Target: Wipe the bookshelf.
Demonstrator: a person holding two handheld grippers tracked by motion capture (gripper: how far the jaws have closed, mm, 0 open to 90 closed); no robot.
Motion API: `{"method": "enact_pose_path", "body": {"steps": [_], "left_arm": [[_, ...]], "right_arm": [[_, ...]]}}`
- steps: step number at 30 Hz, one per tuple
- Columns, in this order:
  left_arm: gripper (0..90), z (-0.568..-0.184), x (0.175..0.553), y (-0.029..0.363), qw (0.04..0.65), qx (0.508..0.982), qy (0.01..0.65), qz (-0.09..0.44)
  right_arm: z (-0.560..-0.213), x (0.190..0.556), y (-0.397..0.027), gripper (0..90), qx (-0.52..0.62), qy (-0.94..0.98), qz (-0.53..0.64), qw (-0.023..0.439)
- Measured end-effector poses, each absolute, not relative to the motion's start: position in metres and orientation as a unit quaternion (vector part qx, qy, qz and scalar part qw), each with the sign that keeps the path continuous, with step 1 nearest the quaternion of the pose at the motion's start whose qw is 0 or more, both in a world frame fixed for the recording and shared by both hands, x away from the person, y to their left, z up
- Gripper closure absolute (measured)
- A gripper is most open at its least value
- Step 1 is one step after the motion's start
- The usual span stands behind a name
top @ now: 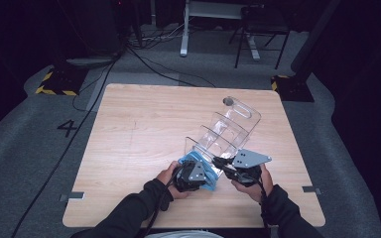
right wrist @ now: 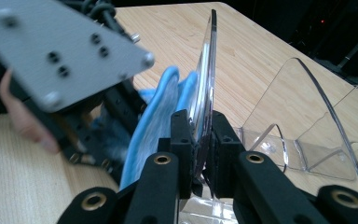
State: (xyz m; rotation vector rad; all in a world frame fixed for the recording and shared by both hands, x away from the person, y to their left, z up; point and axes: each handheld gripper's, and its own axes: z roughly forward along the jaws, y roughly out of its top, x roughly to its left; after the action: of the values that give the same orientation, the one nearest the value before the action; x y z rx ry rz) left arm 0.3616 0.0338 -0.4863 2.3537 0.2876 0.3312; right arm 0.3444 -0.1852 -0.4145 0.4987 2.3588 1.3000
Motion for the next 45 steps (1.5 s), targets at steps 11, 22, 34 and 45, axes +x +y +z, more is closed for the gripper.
{"method": "enact_pose_path", "body": {"steps": [11, 22, 34, 45], "left_arm": [[74.6, -0.474, 0.385, 0.072, 0.359, 0.901, 0.179, 0.164], [74.6, -0.432, 0.381, 0.093, 0.438, 0.846, 0.214, 0.216], [74.6, -0.419, 0.354, 0.068, 0.480, 0.841, 0.124, 0.216], [74.4, -0.443, 0.343, 0.039, 0.446, 0.879, 0.046, 0.163]], "right_arm": [[-0.414, 0.344, -0.185, 83.0, 0.179, 0.844, 0.465, 0.199], [-0.415, 0.345, -0.185, 82.8, 0.181, 0.843, 0.466, 0.199], [-0.415, 0.345, -0.185, 82.9, 0.179, 0.843, 0.466, 0.200], [-0.415, 0.344, -0.185, 83.0, 0.177, 0.843, 0.466, 0.202]]}}
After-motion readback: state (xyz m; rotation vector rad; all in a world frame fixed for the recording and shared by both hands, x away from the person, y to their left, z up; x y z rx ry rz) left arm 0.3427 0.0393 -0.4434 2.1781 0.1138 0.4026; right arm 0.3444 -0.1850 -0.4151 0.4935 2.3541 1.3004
